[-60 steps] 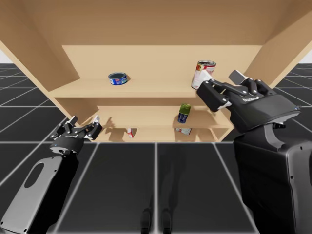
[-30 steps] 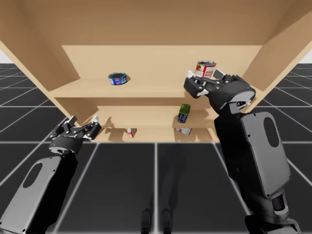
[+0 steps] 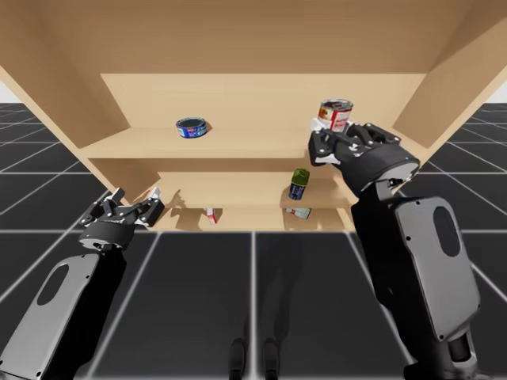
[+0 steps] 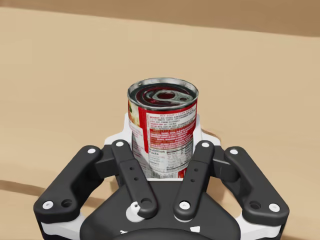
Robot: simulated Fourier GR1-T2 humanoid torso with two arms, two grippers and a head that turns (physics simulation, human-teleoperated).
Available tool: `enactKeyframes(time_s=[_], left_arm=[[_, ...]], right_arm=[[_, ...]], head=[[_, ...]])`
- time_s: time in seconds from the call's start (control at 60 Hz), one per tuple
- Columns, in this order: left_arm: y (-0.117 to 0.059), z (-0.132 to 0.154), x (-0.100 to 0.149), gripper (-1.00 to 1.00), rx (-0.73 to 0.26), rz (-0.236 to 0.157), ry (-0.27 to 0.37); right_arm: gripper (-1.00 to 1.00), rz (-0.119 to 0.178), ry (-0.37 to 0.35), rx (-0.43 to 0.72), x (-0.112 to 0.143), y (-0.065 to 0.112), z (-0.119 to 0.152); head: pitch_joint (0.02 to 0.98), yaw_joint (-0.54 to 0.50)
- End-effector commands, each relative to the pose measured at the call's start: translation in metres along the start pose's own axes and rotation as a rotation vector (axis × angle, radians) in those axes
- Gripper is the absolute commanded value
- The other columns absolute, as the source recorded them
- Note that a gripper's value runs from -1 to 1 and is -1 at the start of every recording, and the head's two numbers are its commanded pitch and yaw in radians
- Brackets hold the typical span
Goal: Find the tomato soup can on the shelf and bring it to me.
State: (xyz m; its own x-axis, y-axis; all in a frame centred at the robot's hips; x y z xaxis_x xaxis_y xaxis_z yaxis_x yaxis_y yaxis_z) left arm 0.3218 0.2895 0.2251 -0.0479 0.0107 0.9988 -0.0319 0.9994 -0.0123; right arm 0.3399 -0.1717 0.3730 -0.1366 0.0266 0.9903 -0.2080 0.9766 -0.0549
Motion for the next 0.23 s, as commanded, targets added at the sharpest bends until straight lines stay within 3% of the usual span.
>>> enactKeyframes(time_s=[0.017,0.233], left_arm=[[0.0,0.0,0.0,-1.0,0.001,0.0,0.0],[-0.001,0.0,0.0,-1.0,0.005,0.0,-0.001]], right_arm=[[0.99,0.01,-0.106,-0.09,0.024,-0.007,0.023],[1.0,0.037,-0.171,-0.08,0.022,0.002,0.075]], head=[[0.265,-0.25],[0.263,-0.25]])
